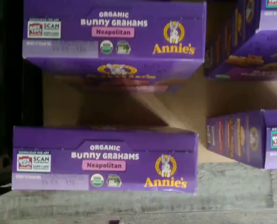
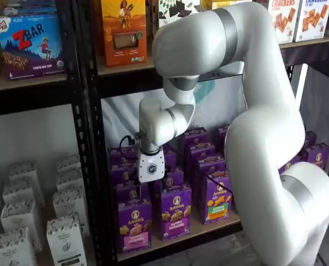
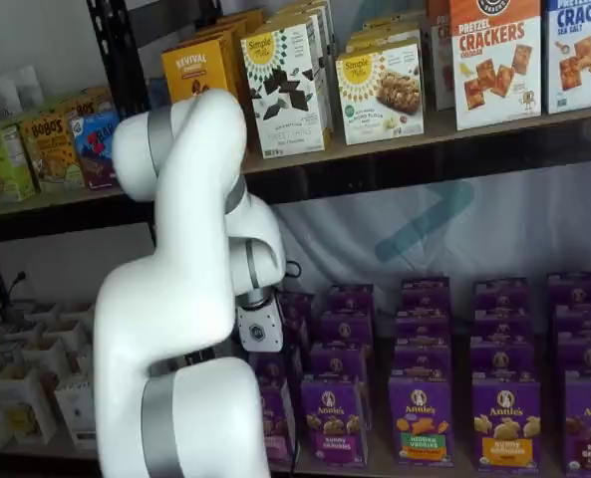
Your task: Pick up the purple box with a pink patch in the middle, on the bottom shelf, the first box from the left
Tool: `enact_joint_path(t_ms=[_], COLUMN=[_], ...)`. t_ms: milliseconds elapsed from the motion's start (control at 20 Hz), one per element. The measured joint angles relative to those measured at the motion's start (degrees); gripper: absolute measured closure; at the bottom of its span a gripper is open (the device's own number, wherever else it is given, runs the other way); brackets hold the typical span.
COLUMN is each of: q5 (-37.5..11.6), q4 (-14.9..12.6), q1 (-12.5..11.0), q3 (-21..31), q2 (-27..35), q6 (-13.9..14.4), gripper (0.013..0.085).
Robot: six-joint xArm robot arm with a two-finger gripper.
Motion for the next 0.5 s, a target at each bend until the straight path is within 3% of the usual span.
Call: enact_joint_path(t_ms=[500], q5=[2.12], q4=[2.01], q1=[-0.86], q3=[-3.37], q2=[2.24], q6=[-2.63], gripper=[0.0130])
